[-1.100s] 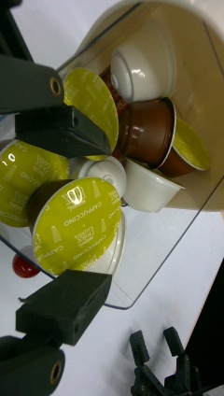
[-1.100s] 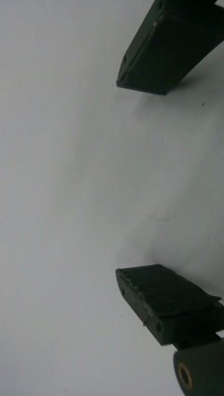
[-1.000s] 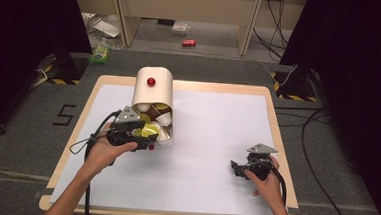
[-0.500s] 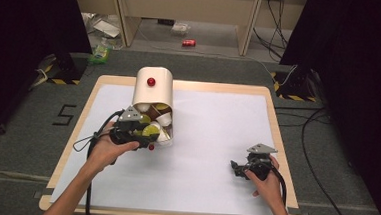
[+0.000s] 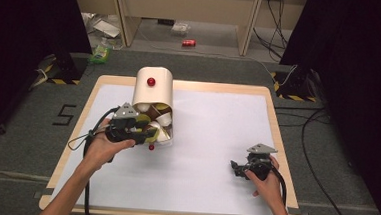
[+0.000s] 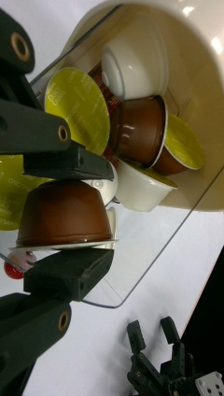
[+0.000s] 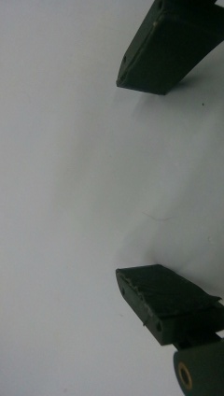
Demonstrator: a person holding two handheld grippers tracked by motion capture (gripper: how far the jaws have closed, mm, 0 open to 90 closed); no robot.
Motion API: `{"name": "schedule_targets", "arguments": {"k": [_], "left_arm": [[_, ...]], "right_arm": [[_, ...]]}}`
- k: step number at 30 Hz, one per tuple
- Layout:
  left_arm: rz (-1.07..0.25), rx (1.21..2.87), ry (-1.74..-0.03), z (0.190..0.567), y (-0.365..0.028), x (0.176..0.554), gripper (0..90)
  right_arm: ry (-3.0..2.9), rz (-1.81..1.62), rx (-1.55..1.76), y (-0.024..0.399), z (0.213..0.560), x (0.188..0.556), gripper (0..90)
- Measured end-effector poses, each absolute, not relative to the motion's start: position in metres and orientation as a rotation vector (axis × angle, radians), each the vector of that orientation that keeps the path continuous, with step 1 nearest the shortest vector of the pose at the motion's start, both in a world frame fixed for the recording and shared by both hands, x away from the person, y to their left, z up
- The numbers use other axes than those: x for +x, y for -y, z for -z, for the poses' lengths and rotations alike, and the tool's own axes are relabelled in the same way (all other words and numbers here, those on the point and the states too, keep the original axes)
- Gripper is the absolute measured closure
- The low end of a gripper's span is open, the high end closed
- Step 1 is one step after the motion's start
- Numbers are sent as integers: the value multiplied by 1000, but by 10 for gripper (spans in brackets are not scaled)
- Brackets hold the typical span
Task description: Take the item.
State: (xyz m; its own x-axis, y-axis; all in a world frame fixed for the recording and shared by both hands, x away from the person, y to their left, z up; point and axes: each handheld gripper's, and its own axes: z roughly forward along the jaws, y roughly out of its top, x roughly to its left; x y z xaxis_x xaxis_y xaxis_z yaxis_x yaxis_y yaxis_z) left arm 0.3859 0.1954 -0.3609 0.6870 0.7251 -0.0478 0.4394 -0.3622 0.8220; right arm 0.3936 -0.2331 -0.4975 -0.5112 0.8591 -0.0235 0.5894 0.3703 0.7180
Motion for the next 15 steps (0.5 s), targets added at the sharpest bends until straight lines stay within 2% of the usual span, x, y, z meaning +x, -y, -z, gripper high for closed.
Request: {"name": "schedule_targets", "arguments": {"k": [15], "left_arm": [[-364,2050,-916,370,-194,389,516]], "right_arm": [[-2239,-932,1267,233,497,393,89]]}}
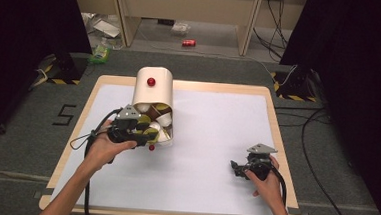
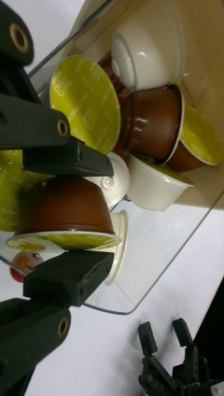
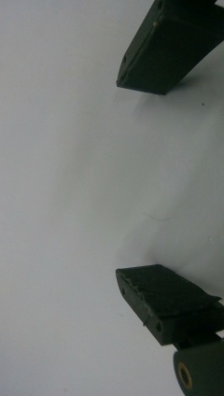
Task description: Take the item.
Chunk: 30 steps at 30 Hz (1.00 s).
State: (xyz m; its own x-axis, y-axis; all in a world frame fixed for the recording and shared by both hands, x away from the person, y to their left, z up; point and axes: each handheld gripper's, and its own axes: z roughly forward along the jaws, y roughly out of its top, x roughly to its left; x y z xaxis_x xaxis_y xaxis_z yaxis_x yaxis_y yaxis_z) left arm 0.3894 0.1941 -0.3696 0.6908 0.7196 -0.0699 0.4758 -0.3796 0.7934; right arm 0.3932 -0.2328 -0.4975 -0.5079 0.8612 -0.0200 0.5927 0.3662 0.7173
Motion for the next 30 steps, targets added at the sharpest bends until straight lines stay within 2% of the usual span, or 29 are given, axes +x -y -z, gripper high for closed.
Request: {"name": "schedule_targets", "arguments": {"k": [9,17,30], "left_arm": [[-338,2082,-926,373,-192,392,472],[-382,2056,-913,368,-194,388,530],[-412,2014,-891,354,-197,385,543]], "right_arm": [[-2239,-931,1266,233,497,393,89],[-2241,-931,1261,233,497,394,89],[-2242,-931,1259,233,497,394,88]]}}
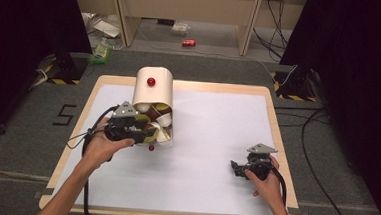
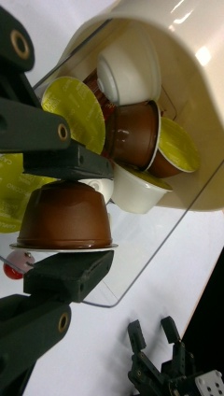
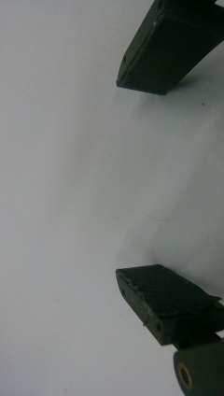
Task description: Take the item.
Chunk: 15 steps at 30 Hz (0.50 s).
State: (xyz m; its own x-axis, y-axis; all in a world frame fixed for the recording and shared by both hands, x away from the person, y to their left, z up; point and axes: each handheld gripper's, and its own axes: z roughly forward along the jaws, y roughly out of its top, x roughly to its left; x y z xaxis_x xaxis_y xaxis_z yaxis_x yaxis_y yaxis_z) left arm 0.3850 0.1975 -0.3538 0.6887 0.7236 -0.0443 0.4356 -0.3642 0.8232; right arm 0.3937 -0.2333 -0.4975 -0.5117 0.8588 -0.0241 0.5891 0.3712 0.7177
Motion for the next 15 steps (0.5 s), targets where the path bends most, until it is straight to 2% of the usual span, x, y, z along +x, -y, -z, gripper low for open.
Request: {"name": "schedule_targets", "arguments": {"k": [15], "left_arm": [[-425,1939,-890,325,-227,373,543]], "right_arm": [[-2242,-931,1258,233,498,394,88]]}}
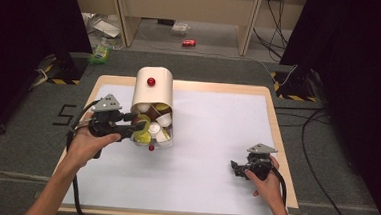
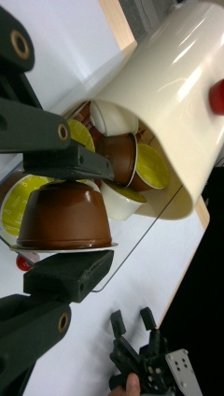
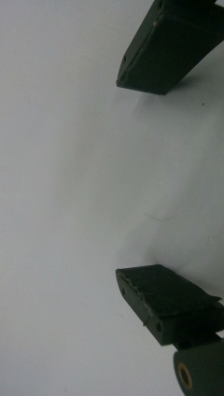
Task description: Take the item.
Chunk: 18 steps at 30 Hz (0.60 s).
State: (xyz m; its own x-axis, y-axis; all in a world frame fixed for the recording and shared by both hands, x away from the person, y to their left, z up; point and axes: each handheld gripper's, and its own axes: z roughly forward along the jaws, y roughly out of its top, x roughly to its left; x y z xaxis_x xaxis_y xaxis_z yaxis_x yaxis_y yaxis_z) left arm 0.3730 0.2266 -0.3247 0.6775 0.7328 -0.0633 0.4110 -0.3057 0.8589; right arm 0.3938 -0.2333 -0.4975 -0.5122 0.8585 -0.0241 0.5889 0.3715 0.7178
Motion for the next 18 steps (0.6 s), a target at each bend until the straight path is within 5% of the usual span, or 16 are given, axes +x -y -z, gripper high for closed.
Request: {"name": "schedule_targets", "arguments": {"k": [18], "left_arm": [[-443,1895,-927,321,-258,364,543]], "right_arm": [[-2242,-931,1258,233,498,394,88]]}}
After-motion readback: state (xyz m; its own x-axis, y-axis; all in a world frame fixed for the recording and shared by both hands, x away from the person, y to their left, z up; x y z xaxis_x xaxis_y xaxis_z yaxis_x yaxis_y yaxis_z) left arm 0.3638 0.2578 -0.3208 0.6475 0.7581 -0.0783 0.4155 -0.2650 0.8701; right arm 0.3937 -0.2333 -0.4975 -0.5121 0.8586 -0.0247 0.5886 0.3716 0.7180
